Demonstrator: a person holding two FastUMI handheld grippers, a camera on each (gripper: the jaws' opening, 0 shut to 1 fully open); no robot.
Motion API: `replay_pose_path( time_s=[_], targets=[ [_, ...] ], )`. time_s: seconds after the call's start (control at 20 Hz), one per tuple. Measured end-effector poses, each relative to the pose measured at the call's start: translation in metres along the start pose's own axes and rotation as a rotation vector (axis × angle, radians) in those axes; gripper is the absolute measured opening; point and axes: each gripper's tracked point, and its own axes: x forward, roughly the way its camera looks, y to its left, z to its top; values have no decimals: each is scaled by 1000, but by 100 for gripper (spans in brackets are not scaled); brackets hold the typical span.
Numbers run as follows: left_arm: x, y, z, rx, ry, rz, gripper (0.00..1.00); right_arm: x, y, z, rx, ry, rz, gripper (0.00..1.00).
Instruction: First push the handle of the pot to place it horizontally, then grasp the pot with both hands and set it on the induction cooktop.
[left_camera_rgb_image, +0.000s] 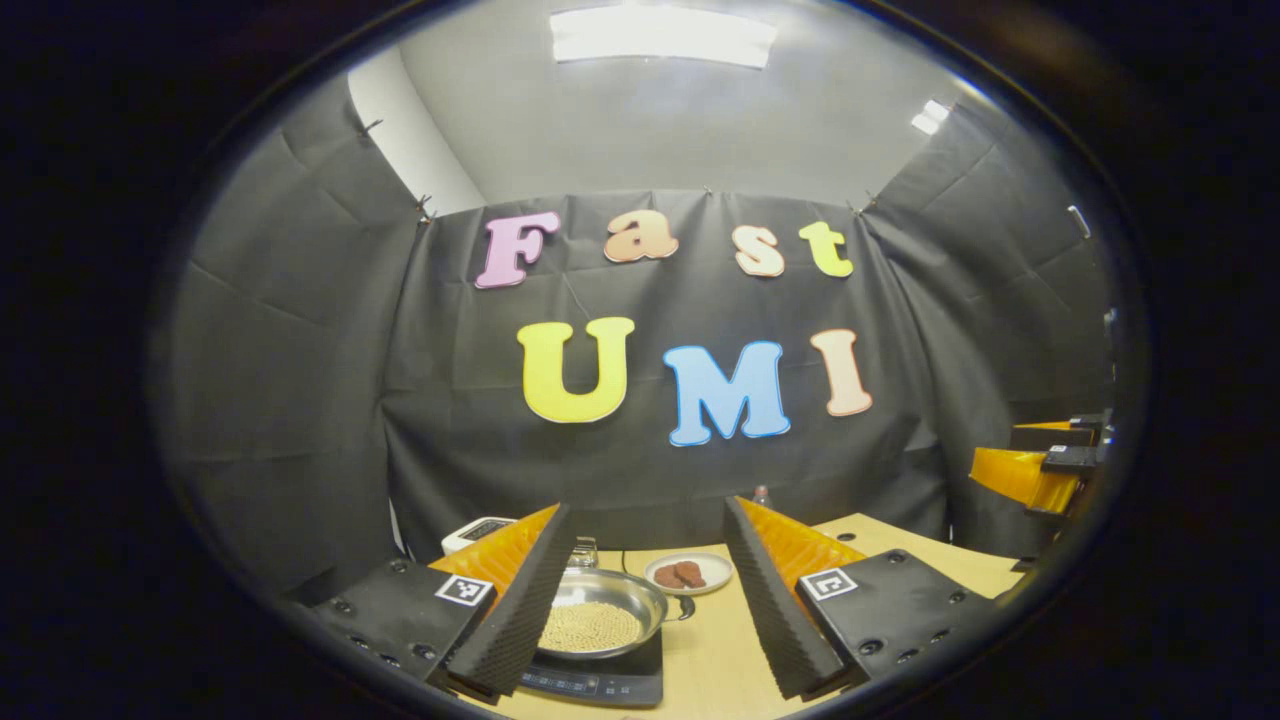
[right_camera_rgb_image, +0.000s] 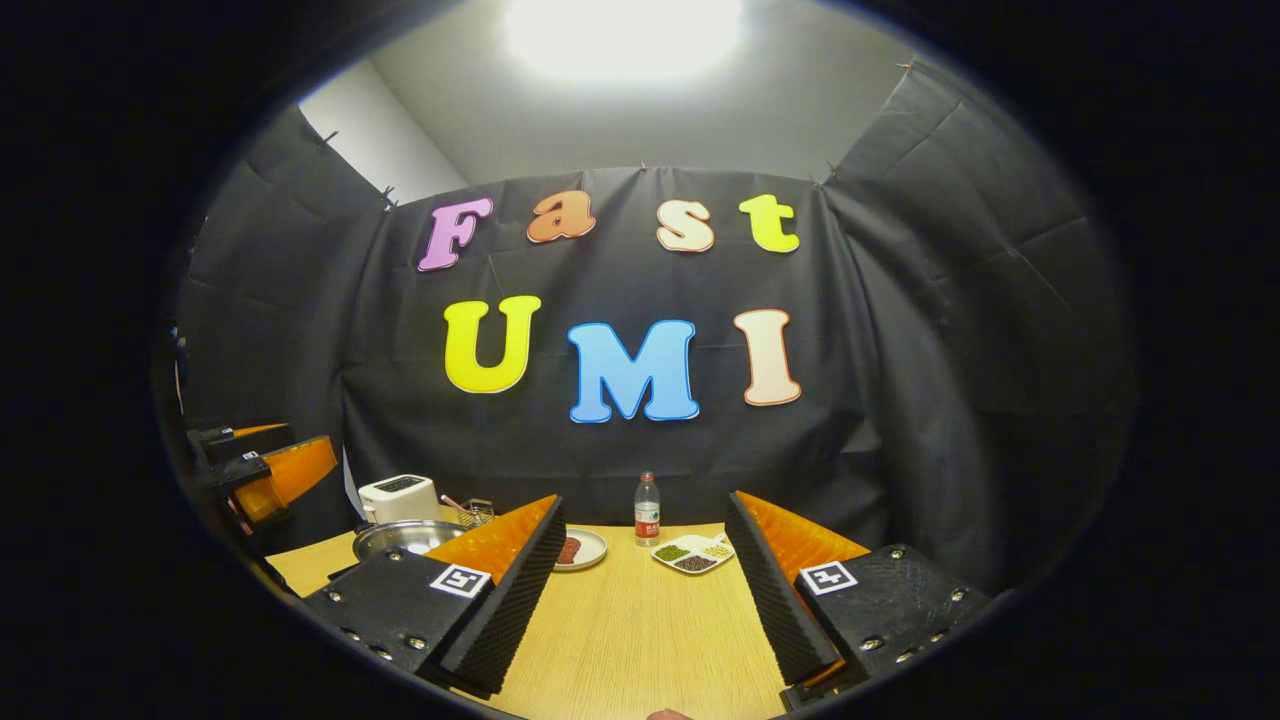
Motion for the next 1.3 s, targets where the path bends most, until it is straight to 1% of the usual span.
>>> replay_pose_path(
  time_s=[0.05,0.1,0.15,0.2,0.3,0.35,0.55,0.65,0.7,0.75,0.8,0.85,0.9,0.95,1.05,1.1,1.2,1.25,1.3],
  targets=[
    [0,0,-1,-3,1,0,100,0,0,0,-1,-2,1,97],
    [-1,0,-1,-2,1,1,96,0,0,-1,-2,-2,2,97],
    [-1,0,-2,1,4,0,96,1,0,-2,-2,0,3,97],
    [-2,0,-2,6,4,1,92,1,0,-2,0,0,4,97],
    [-3,-1,-1,10,1,0,92,0,0,-2,4,1,4,97],
    [-3,-1,-1,8,-1,1,96,-1,0,-2,4,1,5,97],
    [-2,-2,1,6,-3,1,96,-1,-1,-1,2,-2,4,97],
    [0,-3,1,9,-5,-1,92,1,-2,-1,0,-3,3,97],
    [0,-3,1,11,-7,-2,96,1,-2,-2,-2,-1,2,97],
    [0,-2,2,11,-8,-2,92,1,-4,-2,-3,0,1,97],
    [1,-3,1,9,-8,-2,92,2,-3,-2,-3,0,1,97],
    [1,-3,1,7,-6,-3,96,2,-4,-1,-3,-1,0,97],
    [2,-3,1,5,-5,-2,96,2,-4,-1,-4,-2,0,97],
    [1,-3,1,5,-5,0,100,3,-4,-1,-6,-3,1,97],
    [2,-2,1,6,-3,1,100,3,-3,-1,-8,-3,4,97],
    [1,-2,1,6,-4,1,96,4,-3,-2,-9,-2,5,97],
    [1,-1,1,7,-7,2,96,4,-1,-2,-8,-1,7,97],
    [1,-1,2,6,-9,4,100,5,-1,-1,-9,-2,8,97],
    [0,-1,3,3,-12,6,100,5,-1,-1,-10,-3,10,97]
  ],
)
